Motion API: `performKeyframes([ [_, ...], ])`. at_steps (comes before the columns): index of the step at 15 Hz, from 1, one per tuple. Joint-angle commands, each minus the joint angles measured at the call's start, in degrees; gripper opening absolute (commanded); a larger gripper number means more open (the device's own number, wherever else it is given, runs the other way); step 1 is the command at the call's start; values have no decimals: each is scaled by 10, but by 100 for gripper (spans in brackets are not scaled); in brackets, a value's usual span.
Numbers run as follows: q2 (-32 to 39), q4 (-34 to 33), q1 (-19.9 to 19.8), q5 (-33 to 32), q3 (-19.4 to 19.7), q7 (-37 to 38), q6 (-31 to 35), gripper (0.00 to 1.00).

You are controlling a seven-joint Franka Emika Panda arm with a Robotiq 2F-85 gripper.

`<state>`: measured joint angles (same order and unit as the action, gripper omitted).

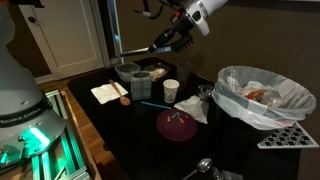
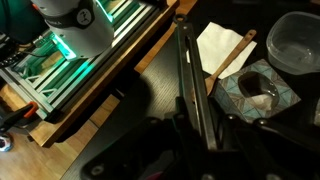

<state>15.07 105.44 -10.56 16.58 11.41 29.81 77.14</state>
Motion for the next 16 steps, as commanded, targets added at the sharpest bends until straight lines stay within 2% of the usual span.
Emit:
performKeyframes([
  [1, -15, 35, 8, -6, 3, -5, 18, 6],
  [5, -42, 112, 12, 0, 4, -3, 44, 6],
  [8, -67, 174, 13, -4, 11, 16, 110, 6],
  [16, -84, 292, -9, 31, 26, -5, 247, 6],
])
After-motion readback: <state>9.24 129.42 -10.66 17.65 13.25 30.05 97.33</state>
